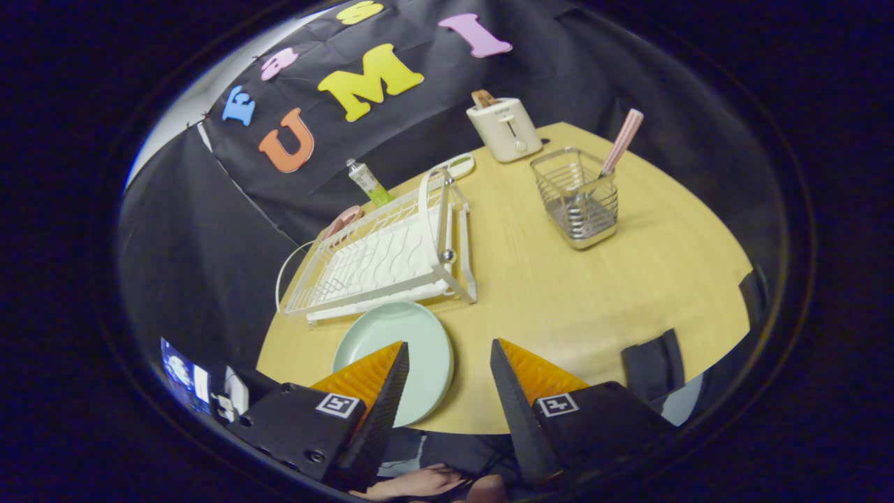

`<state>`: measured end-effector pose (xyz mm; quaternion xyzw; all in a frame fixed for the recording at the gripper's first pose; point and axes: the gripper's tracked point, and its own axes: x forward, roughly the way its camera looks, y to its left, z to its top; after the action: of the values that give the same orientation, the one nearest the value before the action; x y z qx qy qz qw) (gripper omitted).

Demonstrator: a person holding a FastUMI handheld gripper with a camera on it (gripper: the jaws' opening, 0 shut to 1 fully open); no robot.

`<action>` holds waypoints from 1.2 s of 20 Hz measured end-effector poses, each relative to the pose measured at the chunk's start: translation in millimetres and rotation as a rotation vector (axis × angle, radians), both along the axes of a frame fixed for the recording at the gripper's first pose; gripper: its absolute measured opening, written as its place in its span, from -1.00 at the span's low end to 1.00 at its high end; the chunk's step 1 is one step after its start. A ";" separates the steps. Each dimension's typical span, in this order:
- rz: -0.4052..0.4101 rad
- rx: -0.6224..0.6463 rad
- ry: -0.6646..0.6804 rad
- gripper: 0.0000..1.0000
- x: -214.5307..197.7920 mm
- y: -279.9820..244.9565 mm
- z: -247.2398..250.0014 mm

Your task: Take the plate from the dish rack, then take the spoon from the basket and place it into the plate.

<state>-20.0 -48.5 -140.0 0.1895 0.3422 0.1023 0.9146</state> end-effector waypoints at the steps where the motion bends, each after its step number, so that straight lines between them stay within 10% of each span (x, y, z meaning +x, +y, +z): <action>1: -0.020 -0.058 -0.071 0.60 -0.4 -14.0 8.2; 3: -0.085 -0.150 -0.200 1.00 1.7 -46.7 22.9; 10: -0.251 -0.306 -0.458 1.00 32.4 -143.4 46.7; 18: -0.250 -0.243 -0.448 1.00 126.4 -179.7 25.8; 24: -0.196 -0.128 -0.373 0.44 173.8 -175.2 8.6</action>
<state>153.8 -223.6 -131.4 0.1409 0.1528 0.0244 0.9779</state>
